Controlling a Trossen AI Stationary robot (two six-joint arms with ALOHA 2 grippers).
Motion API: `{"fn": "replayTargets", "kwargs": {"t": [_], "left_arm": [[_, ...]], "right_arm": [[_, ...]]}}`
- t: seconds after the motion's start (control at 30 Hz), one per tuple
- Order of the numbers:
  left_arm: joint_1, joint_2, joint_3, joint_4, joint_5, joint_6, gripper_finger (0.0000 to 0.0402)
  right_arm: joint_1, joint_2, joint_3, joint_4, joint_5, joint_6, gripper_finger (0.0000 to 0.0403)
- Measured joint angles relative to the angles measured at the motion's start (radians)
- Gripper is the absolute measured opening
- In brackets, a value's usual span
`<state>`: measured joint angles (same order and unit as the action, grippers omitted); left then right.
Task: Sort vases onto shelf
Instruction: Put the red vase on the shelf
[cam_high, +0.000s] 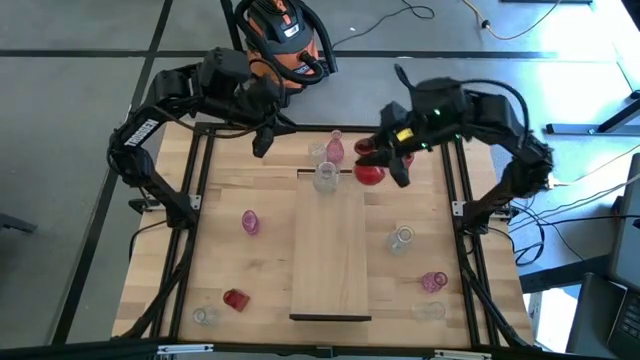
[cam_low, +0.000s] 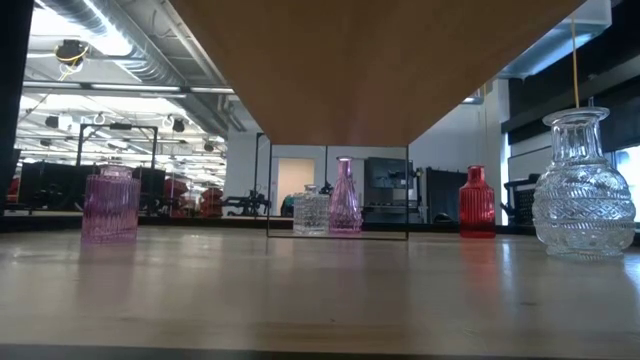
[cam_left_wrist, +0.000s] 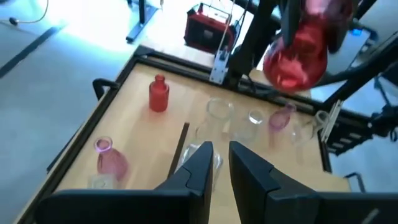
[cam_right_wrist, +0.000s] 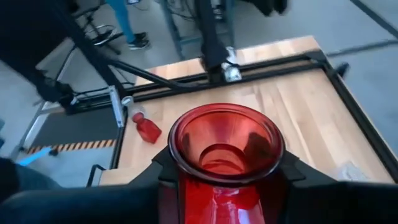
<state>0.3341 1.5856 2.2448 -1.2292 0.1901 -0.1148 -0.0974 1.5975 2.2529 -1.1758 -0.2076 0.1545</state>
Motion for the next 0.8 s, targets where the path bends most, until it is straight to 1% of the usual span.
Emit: {"fn": "replayTargets", "kwargs": {"t": [0.07,0.13,0.23,0.3,0.4,0.5,0.6,0.7,0.8], "left_arm": [[0.000,0.000,-0.003,-0.008,0.000,0.018,0.0046],[0.000,-0.004,-0.028,0.008,0.001,0.025,0.0046],[0.016,-0.034,-0.103,0.033,0.003,0.031,0.0041],[0.022,-0.079,-0.187,0.089,0.012,0.033,0.0033],[0.034,-0.184,-0.373,0.216,0.026,0.011,0.0016],[0.042,-0.297,-0.602,0.392,0.066,-0.025,0.0003],[0.043,-0.399,-0.829,0.570,0.046,-0.052,0.0004],[0.043,-0.445,-1.019,0.719,0.049,-0.125,0.0004],[0.030,-0.440,-1.156,0.820,0.089,-0.211,0.0001]], "right_arm": [[0.021,-0.046,-0.074,0.028,0.039,0.036,0.0109],[0.047,-0.098,-0.176,0.083,0.078,0.085,0.0108],[0.092,-0.202,-0.378,0.270,0.132,0.161,0.0108],[0.120,-0.289,-0.531,0.422,0.175,0.213,0.0108],[0.172,-0.426,-0.770,0.655,0.275,0.291,0.0108],[0.237,-0.543,-1.017,0.895,0.393,0.337,0.0108],[0.301,-0.615,-1.233,1.137,0.498,0.343,0.0108],[0.334,-0.635,-1.380,1.270,0.561,0.367,0.0108],[0.346,-0.618,-1.440,1.306,0.570,0.372,0.0108]]}}
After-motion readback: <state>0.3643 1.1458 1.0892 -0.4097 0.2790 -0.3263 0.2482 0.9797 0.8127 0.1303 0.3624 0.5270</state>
